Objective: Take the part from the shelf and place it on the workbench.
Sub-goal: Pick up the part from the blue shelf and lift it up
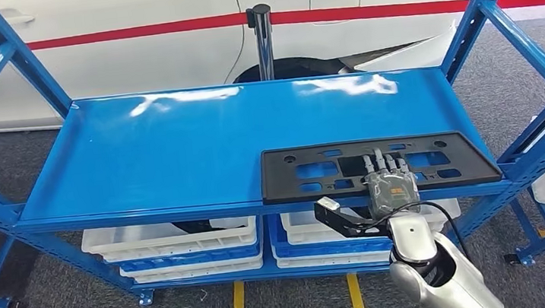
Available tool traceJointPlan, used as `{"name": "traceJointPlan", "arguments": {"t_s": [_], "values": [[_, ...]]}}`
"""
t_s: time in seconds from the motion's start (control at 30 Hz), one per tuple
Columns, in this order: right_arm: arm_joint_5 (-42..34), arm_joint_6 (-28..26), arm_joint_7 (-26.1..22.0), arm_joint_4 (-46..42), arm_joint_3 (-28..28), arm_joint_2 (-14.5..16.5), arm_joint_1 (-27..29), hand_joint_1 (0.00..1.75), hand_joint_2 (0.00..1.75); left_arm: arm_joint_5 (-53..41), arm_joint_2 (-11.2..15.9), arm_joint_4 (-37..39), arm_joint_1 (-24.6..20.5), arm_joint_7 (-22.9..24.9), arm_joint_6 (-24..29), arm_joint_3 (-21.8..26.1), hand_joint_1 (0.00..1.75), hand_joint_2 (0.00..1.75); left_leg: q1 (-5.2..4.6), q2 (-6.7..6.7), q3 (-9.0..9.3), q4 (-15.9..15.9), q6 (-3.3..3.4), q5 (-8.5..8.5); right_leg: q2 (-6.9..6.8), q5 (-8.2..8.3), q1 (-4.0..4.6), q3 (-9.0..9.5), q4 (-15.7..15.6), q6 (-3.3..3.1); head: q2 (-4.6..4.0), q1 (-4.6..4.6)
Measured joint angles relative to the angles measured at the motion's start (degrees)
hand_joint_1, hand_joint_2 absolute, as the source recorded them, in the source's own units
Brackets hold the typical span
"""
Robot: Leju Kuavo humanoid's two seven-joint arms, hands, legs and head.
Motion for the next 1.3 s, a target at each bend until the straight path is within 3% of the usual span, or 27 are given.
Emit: {"name": "traceJointPlan", "arguments": {"t_s": [0.07, 0.2, 1.3], "values": [[0.37, 0.01, 0.00, -0.01, -0.80, -0.01, 0.41, 0.02, 1.75, 0.30, 0.01, 0.00, -0.04, -0.13, -0.03, 0.09, 0.00, 0.00, -0.02, 0.02, 0.00, 0.00, 0.11, -0.03, 0.01, 0.05, -0.02, 0.01, -0.14, 0.40, 0.00, 0.00], [0.72, -0.01, 0.00, -0.32, -2.10, -0.02, 1.57, 1.75, 1.75, 1.04, 0.02, 0.00, -0.08, -0.33, -0.02, 0.31, 0.00, 0.00, -0.04, 0.03, 0.02, 0.00, 0.22, 0.00, 0.01, 0.10, -0.05, 0.09, -0.21, 0.92, 0.00, -0.01], [-0.18, -1.05, 0.00, -6.63, -6.03, -1.64, 5.86, 1.75, 1.75, 5.07, 0.02, 0.00, -0.21, -1.24, 0.49, 0.36, 0.00, 0.00, 0.30, 0.05, 0.29, -0.02, 0.22, 0.03, 0.02, 0.06, 0.31, 0.27, -0.21, 0.93, 0.00, -0.01]]}}
